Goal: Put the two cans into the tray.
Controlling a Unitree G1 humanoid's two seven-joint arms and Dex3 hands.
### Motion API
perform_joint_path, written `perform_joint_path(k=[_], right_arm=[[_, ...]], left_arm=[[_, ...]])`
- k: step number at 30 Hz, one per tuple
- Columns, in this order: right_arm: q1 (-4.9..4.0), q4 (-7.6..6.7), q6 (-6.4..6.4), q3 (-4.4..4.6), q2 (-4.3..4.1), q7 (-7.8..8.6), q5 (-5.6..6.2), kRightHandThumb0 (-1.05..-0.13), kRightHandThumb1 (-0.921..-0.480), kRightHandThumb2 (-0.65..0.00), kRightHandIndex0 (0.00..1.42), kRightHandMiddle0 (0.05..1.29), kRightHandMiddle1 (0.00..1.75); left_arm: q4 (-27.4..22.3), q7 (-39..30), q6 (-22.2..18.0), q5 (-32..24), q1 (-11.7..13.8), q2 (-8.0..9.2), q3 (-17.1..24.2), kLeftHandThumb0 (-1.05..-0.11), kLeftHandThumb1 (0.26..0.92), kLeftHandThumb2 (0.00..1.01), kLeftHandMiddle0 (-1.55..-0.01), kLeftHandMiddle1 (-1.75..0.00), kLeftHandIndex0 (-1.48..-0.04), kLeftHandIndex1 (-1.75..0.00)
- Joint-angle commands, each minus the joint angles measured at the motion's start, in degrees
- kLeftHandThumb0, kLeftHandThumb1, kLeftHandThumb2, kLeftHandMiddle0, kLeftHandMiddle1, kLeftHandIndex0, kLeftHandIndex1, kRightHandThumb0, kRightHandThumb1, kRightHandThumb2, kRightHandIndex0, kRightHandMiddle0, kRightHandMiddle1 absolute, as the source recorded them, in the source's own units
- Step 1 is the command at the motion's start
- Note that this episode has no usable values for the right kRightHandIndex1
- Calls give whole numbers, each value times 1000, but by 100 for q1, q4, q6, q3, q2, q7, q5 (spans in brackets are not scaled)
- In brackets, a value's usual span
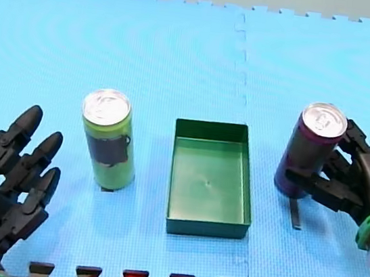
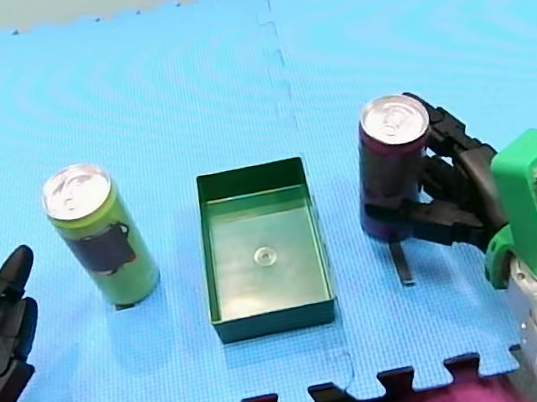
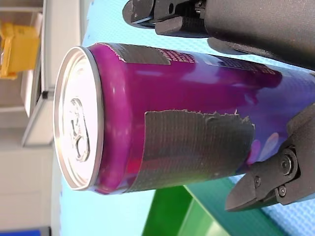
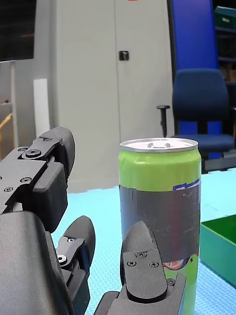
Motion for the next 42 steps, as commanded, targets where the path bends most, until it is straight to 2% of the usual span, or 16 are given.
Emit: perform_joint_path(k=[1,9,20,28,33,40,41,42], right_arm=[[-36,26,-13,-28,-29,6,10,-1048,-660,-1,281,137,0],[-48,69,-48,-50,-3,40,-17,-1048,-666,-4,291,137,1],[-85,83,-125,-67,90,129,-36,-1048,-672,-4,321,155,8],[-107,73,-117,-114,151,227,21,-1048,-668,-1,339,169,11],[-127,74,-68,-133,167,267,52,-1048,-665,0,346,179,14],[-179,65,-46,-107,189,209,26,-1046,-650,1,360,202,19],[-176,47,-112,-52,199,-17,-63,-849,-631,-5,688,533,100],[-171,29,-185,0,213,-291,-155,-680,-649,-5,805,809,135]], left_arm=[[30,-10,-37,-9,-12,30,29,-1048,921,457,-496,-6,-413,-6],[150,-77,-110,-36,-60,38,56,-1048,921,459,-496,-5,-414,-5],[126,-51,-143,-17,-42,-6,48,-1048,921,458,-496,-4,-416,-4],[143,-56,-139,-27,-37,-2,54,-1048,921,456,-498,-4,-418,-4],[162,-59,-143,-29,-45,-3,57,-1048,921,456,-501,-6,-419,-4],[151,-29,-148,-5,-34,-14,51,-1048,921,457,-503,-5,-421,-4],[148,-27,-147,-3,-30,-13,51,-1048,921,458,-503,-6,-422,-4],[149,-25,-148,-1,-30,-11,51,-1048,921,458,-504,-6,-422,-4]])
